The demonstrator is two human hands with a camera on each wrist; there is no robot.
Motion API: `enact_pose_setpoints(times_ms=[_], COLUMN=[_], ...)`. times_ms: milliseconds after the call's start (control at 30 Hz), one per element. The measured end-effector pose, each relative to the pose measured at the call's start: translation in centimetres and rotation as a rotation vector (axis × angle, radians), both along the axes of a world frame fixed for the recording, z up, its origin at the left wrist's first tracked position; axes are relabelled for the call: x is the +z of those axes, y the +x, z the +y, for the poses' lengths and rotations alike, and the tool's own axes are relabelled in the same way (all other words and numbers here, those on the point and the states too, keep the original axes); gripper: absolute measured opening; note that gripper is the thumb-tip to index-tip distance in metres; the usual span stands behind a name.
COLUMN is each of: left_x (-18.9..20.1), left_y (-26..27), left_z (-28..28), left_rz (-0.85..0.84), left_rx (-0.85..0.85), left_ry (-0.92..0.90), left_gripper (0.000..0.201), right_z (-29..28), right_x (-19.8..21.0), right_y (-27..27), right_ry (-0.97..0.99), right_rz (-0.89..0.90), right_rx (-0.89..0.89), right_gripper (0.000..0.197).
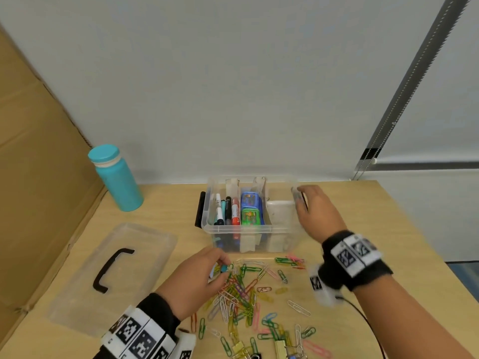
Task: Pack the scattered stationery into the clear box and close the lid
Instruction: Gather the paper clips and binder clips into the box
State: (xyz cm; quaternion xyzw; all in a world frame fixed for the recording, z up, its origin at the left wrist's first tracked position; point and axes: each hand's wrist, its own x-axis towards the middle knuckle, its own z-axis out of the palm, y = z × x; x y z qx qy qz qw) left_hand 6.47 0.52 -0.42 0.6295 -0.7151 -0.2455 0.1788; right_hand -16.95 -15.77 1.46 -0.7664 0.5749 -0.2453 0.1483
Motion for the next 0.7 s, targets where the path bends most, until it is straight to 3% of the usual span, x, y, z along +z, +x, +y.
enact_pose_setpoints(times_ms=[200,400,567,700], left_x=[6.4,8.4,6.7,5.4], left_y=[-4.8,-9.5,-11.7,-11.0], left_z=[-6.7,-17.4,-21.6,-22.3], left_rz=[-0.266,-0.588,-0.652,-0.553], left_rx=[-0.097,-0.121,-0.154,-0.101], left_ry=[-0.15,-0.103,0.02,0.014], left_gripper=[0.023,0.027,0.032,0.041], right_z=[2.7,3.1,3.1,3.2], right_x=[-5.4,-6.2,-6.1,-6.2], right_y=[-0.5,0.4,0.4,0.5], right_ry=[-0.029,-0.105,-0.116,-0.105], right_rz=[-0.036,-0.096,-0.073,-0.095], right_rx=[-0.002,-0.066,-0.072,-0.081], right_gripper=[0.053,0.063,0.071,0.067])
